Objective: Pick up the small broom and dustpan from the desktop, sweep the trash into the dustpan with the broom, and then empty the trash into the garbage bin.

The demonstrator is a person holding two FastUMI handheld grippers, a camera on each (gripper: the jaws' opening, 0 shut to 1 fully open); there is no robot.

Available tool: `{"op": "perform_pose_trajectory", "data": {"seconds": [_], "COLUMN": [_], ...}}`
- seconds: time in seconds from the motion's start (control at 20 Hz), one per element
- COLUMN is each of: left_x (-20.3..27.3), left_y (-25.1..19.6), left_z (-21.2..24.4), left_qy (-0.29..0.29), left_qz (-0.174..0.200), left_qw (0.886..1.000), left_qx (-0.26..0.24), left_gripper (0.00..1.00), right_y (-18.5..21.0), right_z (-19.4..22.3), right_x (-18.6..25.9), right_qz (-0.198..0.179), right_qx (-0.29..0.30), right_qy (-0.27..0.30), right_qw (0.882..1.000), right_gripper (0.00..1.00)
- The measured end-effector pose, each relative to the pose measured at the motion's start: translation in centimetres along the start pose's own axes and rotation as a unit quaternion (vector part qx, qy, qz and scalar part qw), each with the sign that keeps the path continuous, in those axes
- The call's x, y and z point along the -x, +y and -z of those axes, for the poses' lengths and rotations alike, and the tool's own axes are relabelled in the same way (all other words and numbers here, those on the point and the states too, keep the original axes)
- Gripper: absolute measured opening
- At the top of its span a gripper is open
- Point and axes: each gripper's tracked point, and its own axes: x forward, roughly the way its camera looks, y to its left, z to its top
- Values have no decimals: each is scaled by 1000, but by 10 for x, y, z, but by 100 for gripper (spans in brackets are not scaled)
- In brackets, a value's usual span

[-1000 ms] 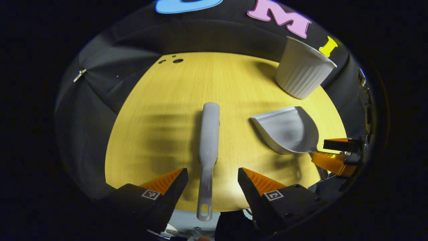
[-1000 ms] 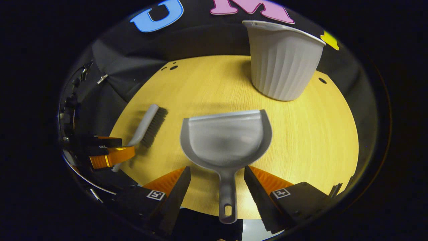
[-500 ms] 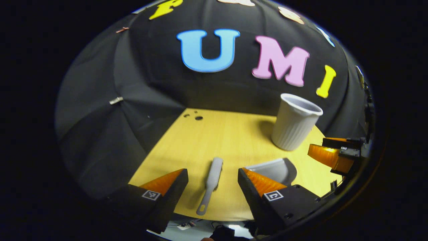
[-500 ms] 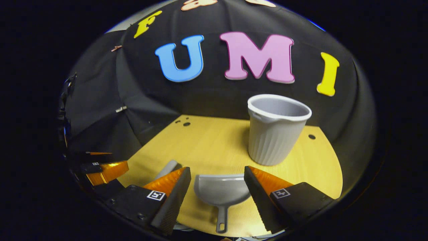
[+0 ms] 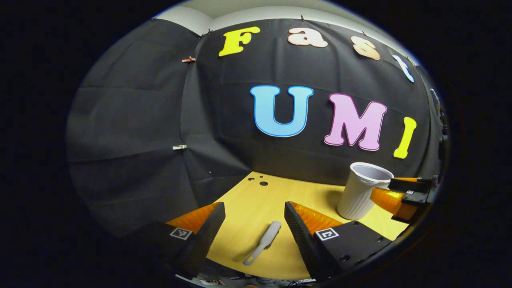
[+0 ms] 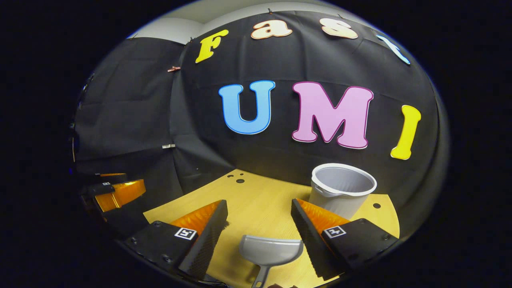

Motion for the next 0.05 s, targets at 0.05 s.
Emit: {"op": "perform_pose_trajectory", "data": {"seconds": [0.05], "left_x": [2], "left_y": [0], "left_z": [-2], "left_qy": [-4], "left_qz": [-1], "left_qw": [1000], "left_qx": [-5], "left_gripper": [92], "right_y": [3], "right_z": [0], "right_x": [-2], "right_qz": [-5], "right_qx": [-4], "right_qy": [1], "right_qw": [1000], "right_gripper": [98]}}
